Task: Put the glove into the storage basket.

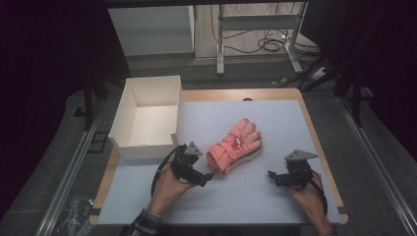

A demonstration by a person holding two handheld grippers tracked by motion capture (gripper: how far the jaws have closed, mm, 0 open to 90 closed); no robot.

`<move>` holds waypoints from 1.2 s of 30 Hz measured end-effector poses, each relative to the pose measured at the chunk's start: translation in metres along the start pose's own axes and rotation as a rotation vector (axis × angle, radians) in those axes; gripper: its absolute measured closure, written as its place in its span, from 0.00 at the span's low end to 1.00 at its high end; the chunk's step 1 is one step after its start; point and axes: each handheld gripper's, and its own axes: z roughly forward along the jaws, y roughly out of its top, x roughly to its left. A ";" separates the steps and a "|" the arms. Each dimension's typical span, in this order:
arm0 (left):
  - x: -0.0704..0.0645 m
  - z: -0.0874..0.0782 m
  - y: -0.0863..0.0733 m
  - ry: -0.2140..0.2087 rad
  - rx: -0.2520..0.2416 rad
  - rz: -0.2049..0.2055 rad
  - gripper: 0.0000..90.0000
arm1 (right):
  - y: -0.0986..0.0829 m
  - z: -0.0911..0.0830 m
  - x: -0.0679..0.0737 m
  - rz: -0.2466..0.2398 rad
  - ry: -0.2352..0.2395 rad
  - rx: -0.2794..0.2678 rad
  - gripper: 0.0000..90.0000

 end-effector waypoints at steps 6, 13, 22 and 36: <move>0.002 0.002 0.028 -0.014 0.011 0.027 0.00 | 0.000 0.000 0.000 -0.002 -0.001 -0.002 0.11; -0.001 0.014 0.060 -0.030 0.038 0.077 0.00 | -0.001 0.000 0.000 -0.003 0.001 -0.003 0.11; -0.002 0.049 0.092 -0.019 0.102 0.132 0.00 | 0.000 0.000 -0.001 0.002 0.004 -0.003 0.11; 0.004 0.094 0.092 -0.038 0.207 0.127 0.00 | 0.000 0.000 -0.001 0.003 0.006 -0.003 0.12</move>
